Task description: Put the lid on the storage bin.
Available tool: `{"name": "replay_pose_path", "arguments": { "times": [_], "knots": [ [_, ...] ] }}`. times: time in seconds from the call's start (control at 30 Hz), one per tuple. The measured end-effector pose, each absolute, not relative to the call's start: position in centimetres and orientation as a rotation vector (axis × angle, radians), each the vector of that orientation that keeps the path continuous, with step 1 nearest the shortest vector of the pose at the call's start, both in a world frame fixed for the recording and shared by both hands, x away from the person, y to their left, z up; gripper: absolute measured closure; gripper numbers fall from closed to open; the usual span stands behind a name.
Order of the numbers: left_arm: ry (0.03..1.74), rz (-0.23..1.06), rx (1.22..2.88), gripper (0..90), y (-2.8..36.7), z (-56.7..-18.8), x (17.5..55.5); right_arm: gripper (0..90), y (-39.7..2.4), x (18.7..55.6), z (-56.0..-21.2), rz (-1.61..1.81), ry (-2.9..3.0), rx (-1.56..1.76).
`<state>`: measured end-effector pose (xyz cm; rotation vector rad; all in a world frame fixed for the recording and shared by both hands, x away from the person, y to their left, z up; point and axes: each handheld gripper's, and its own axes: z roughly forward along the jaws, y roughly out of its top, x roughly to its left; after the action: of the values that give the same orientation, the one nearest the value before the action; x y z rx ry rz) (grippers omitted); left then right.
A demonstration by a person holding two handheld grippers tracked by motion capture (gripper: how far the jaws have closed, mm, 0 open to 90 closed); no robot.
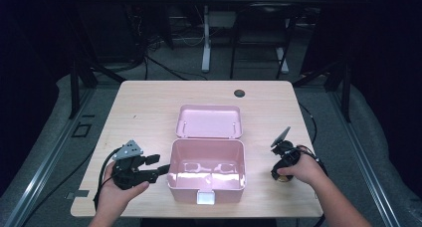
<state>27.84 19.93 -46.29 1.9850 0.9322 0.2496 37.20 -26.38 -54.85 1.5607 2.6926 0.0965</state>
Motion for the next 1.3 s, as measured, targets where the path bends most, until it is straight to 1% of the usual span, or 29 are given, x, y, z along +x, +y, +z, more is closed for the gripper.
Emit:
{"name": "replay_pose_path", "arguments": {
  "times": [0.2, 0.9, 1.3],
  "knots": [
    [0.934, 0.250, 1.986, 45.3, 19.9, -46.3, 27.9, 19.0, -26.4, 37.3, -55.2, 0.087, 2.694, 1.573],
    [0.937, 0.250, 1.984, 45.3, 19.9, -46.4, 27.9, 19.7, -25.9, 37.3, -54.9, 0.084, 2.710, 1.563],
    [0.939, 0.248, 1.983, 45.3, 20.0, -46.3, 27.9, 19.7, -25.0, 37.1, -52.7, 0.072, 2.731, 1.501]
  ]
}}
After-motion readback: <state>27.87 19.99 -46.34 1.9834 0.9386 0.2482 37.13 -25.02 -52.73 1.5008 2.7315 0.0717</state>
